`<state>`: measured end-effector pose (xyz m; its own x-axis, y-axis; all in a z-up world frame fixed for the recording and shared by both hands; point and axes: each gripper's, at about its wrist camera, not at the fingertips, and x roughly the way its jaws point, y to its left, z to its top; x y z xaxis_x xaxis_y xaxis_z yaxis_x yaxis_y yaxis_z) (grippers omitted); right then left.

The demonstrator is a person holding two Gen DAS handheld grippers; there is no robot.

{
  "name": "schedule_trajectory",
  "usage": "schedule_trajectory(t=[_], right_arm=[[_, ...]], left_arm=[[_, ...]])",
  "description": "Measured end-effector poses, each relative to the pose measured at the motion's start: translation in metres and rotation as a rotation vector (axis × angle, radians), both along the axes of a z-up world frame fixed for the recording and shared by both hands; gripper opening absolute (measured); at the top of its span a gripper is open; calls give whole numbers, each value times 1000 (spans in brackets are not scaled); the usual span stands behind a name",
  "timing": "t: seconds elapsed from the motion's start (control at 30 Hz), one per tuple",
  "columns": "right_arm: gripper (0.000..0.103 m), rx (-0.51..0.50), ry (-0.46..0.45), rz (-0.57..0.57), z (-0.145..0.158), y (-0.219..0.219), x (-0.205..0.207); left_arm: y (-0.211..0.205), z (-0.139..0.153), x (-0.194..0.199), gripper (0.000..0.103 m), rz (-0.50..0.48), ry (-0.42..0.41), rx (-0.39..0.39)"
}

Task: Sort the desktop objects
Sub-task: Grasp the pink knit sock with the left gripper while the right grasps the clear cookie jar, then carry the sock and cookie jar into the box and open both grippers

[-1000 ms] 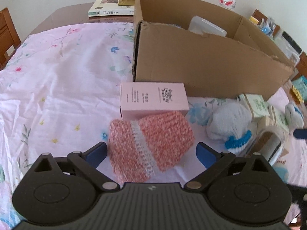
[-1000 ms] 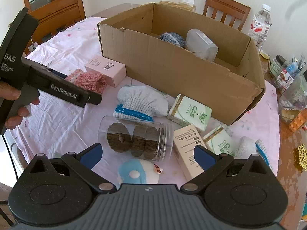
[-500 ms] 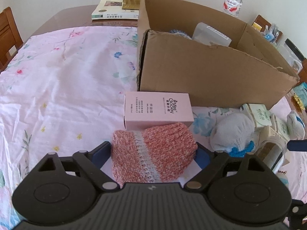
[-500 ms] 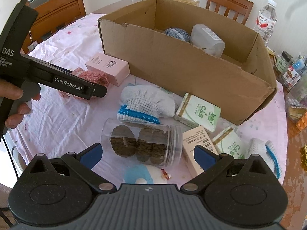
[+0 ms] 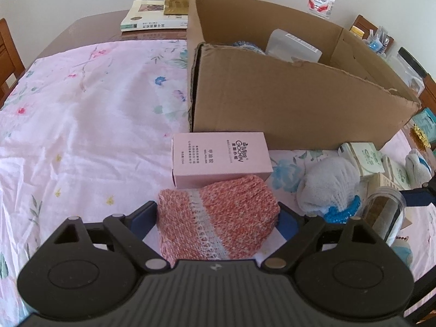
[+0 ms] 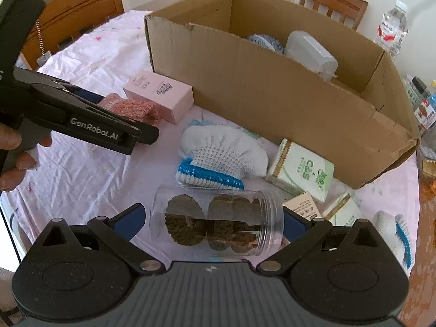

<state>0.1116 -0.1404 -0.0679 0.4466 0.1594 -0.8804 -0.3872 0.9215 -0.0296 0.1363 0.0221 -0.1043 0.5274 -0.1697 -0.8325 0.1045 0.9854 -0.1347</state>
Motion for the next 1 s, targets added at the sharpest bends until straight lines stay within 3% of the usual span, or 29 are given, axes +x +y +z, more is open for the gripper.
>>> schedule_trajectory(t=[0.23, 0.47, 1.0], right_arm=[[96, -42, -4, 13, -1, 3, -1], [95, -48, -5, 17, 4, 0, -4], [95, -54, -58, 74, 39, -8, -16]], left_arm=[[1, 1, 0, 83, -9, -4, 6], [5, 6, -3, 76, -49, -13, 6], [-4, 51, -27, 75, -221, -64, 32]])
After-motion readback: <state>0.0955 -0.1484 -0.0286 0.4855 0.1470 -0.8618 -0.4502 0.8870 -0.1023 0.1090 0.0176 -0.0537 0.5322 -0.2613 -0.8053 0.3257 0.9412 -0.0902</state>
